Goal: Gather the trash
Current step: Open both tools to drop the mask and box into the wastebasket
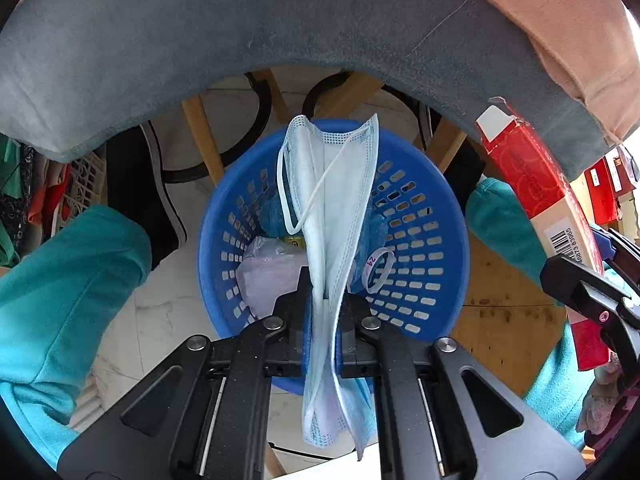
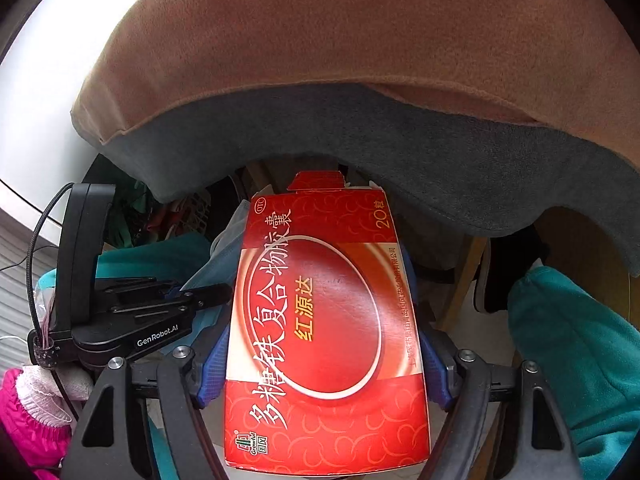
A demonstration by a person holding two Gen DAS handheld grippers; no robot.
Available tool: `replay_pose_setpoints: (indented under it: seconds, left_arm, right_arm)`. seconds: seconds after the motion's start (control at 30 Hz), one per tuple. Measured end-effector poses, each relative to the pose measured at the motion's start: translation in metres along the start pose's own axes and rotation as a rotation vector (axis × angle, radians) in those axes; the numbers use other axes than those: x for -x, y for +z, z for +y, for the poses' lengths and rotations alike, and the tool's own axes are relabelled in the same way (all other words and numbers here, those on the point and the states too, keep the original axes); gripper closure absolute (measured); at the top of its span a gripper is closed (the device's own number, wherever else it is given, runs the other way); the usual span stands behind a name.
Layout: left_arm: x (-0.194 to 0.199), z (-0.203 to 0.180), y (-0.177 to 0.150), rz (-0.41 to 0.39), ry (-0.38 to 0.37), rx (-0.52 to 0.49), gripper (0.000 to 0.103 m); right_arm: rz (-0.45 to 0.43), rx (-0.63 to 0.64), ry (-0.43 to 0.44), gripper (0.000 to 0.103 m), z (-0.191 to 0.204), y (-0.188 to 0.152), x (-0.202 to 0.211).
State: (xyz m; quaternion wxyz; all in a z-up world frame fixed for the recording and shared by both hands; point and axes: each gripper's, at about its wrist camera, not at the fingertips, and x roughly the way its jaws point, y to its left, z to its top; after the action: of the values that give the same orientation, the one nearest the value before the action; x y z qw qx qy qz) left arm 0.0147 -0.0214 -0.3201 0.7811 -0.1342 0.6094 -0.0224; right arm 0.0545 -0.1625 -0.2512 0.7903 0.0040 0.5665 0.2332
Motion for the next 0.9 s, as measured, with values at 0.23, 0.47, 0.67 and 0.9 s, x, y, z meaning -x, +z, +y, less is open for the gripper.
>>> replay_pose_setpoints:
  seconds: [0.23,0.47,0.67,0.9]
  left_arm:
    - [-0.012,0.001,0.001,0.019,-0.003,0.021,0.098]
    - [-0.016,0.002,0.0,-0.008,0.012,0.021,0.056]
    - [-0.016,0.006,0.002,-0.005,0.012,0.031,0.055]
    - [-0.007,0.007,0.002,-0.026,0.02,0.044,0.055]
  right_arm:
    - [0.002,-0.001,-0.012,0.023,0.002,0.003,-0.006]
    - [-0.007,-0.003,-0.019,0.023,0.001,0.004,-0.007]
    - [-0.011,-0.006,-0.026,0.02,0.002,0.004,-0.004]
    - [-0.049,-0.007,-0.026,0.018,0.006,0.005,0.011]
